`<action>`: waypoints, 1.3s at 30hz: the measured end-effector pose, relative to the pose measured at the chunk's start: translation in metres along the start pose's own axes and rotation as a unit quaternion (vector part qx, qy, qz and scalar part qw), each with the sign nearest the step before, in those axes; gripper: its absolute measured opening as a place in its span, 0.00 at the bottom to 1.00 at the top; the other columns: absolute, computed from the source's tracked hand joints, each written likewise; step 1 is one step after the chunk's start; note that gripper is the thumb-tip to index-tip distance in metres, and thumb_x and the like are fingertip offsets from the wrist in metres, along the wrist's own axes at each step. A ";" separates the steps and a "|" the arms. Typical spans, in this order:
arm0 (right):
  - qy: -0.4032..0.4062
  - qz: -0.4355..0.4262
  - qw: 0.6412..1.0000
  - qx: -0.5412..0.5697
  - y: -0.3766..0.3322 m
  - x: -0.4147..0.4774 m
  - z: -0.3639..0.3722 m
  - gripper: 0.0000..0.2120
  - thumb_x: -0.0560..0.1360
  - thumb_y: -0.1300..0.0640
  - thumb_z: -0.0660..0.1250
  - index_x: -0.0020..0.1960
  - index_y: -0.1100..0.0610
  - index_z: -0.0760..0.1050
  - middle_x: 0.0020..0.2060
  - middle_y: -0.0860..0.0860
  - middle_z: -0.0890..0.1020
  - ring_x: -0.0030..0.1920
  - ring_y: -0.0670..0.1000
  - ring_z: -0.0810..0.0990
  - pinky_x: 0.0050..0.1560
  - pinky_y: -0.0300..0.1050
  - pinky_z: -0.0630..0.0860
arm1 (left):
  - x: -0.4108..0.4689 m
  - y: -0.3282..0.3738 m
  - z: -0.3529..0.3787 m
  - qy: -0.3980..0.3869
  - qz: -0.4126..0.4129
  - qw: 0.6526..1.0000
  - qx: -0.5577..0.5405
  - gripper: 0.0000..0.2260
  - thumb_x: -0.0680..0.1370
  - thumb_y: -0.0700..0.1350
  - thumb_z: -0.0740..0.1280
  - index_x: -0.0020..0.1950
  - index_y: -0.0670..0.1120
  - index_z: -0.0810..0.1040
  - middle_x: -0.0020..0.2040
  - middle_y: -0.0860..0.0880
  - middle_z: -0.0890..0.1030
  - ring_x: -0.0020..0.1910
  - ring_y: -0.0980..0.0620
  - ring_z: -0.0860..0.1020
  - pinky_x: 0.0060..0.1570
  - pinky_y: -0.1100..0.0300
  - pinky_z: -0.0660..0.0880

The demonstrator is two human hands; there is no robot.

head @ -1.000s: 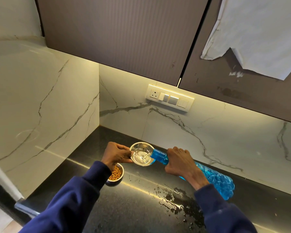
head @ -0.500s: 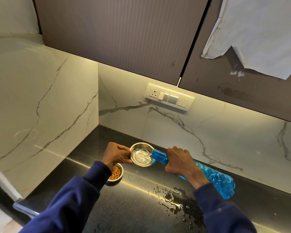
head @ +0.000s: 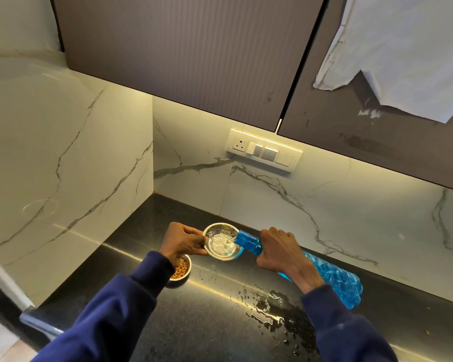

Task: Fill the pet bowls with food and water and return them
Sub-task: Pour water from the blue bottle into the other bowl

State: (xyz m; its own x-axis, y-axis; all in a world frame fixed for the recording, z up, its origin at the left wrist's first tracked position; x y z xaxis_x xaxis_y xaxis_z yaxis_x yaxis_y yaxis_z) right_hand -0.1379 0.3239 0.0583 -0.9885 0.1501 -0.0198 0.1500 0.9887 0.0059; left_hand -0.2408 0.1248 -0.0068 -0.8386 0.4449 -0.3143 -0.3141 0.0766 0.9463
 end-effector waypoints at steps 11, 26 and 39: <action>0.118 0.029 0.977 0.178 0.023 -0.007 0.014 0.08 0.71 0.52 0.74 0.45 0.50 0.76 0.33 0.43 0.77 0.33 0.42 0.75 0.42 0.37 0.70 | 0.004 -0.023 0.005 0.014 -0.028 0.999 -0.021 0.03 0.75 0.29 0.71 0.47 0.33 0.83 0.44 0.36 0.86 0.38 0.44 0.87 0.35 0.58 0.84; 0.264 0.224 0.812 0.470 0.110 -0.033 0.092 0.08 0.72 0.65 0.76 0.45 0.58 0.78 0.36 0.49 0.81 0.35 0.39 0.82 0.37 0.33 0.76 | 0.034 -0.126 0.018 0.107 -0.088 0.985 -0.100 0.08 0.75 0.24 0.66 0.40 0.33 0.79 0.43 0.33 0.82 0.41 0.36 0.83 0.31 0.55 0.84; 0.295 0.263 0.768 0.504 0.153 -0.047 0.138 0.07 0.72 0.67 0.75 0.48 0.63 0.80 0.39 0.53 0.83 0.37 0.45 0.83 0.44 0.46 0.80 | 0.072 -0.230 0.025 0.180 -0.159 0.962 -0.133 0.10 0.74 0.25 0.70 0.54 0.28 0.79 0.48 0.31 0.83 0.45 0.38 0.85 0.34 0.53 0.84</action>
State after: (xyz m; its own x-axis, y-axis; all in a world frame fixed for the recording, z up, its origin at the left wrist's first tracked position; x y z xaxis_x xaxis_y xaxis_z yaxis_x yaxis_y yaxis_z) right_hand -0.0658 0.4684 -0.0776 -0.5787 0.7957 0.1785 0.1782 0.3370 -0.9245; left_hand -0.2180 0.1612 -0.2449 -0.7662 0.0953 -0.6355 -0.6425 -0.0953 0.7603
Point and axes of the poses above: each hand's wrist, its own x-axis towards the middle knuckle, its own z-axis out of the palm, y = z × x, the point moved 8 cm from there along x, towards the middle knuckle
